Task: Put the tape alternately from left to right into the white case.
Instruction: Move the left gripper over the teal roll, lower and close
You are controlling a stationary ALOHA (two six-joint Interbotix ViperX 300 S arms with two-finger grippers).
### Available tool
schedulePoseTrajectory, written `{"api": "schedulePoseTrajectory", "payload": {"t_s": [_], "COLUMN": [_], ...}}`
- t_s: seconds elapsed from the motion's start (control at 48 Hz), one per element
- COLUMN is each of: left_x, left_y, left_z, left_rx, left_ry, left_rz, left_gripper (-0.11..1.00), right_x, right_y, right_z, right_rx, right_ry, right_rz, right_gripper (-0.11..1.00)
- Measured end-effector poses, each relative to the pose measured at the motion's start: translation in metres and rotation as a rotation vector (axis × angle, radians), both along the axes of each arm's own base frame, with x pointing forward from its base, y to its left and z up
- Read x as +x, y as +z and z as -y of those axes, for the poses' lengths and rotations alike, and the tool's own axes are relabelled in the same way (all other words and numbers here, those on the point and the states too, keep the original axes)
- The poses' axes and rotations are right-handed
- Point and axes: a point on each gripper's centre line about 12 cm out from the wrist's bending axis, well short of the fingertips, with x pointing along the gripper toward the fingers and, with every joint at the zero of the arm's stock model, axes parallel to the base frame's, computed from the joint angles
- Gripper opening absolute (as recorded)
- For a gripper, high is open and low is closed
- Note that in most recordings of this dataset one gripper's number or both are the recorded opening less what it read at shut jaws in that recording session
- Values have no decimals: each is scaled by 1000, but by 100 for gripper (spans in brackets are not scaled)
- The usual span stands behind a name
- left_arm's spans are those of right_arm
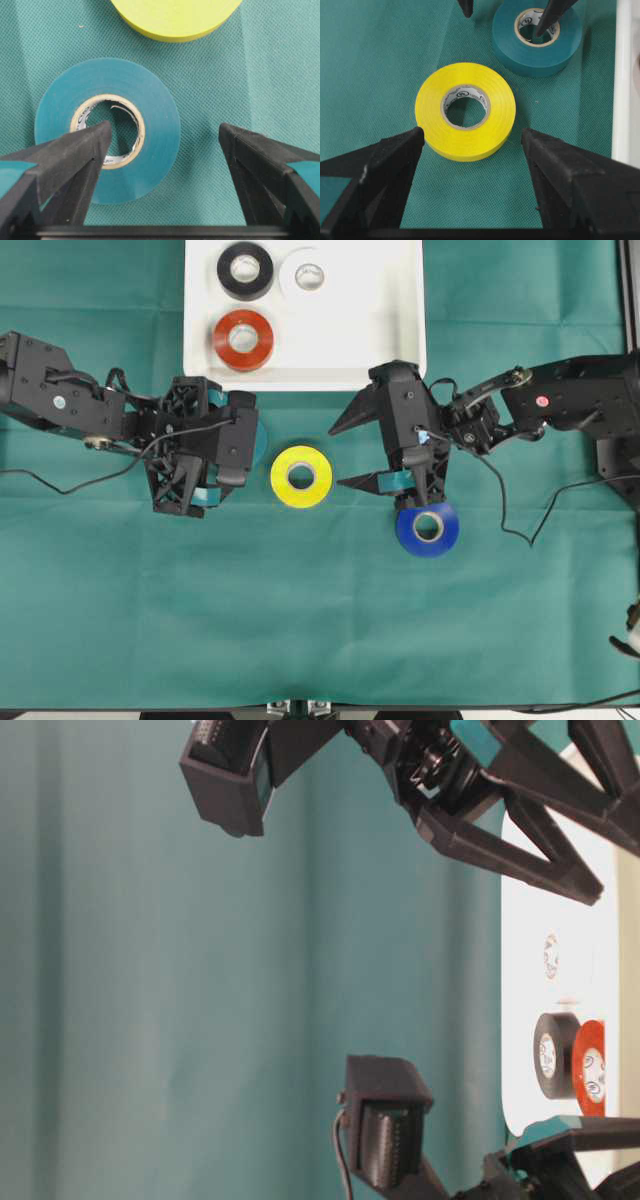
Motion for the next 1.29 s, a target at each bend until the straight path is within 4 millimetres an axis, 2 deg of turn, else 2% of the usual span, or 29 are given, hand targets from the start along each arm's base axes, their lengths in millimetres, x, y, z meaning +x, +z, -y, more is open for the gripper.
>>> {"api": "schedulePoseTrajectory", "payload": {"t_s": [0.125, 0.229, 0.396, 0.521, 0.604, 1.0, 1.291], "left_x": [2, 2, 1, -1, -2, -2, -2], "left_y": [-1, -2, -2, -3, -4, 1, 33], "left_z": [0, -1, -6, -10, -11, -12, -7], "left_rx": [0, 0, 0, 2, 0, 0, -5], "left_ry": [2, 4, 18, 27, 35, 35, 22], "left_rz": [-3, -9, -29, -49, -61, -60, 30], "left_gripper": [64, 52, 16, 1, -2, -2, -3], "right_x": [0, 0, 0, 0, 0, 0, 0], "right_y": [0, 0, 0, 0, 0, 0, 0], "right_z": [1, 0, 0, 0, 0, 0, 0], "right_rx": [0, 0, 0, -1, 0, 0, 0], "right_ry": [-2, 0, 0, -1, 0, 0, 0], "right_rz": [0, 0, 0, -1, 0, 0, 2], "right_gripper": [81, 81, 81, 81, 81, 81, 81]}}
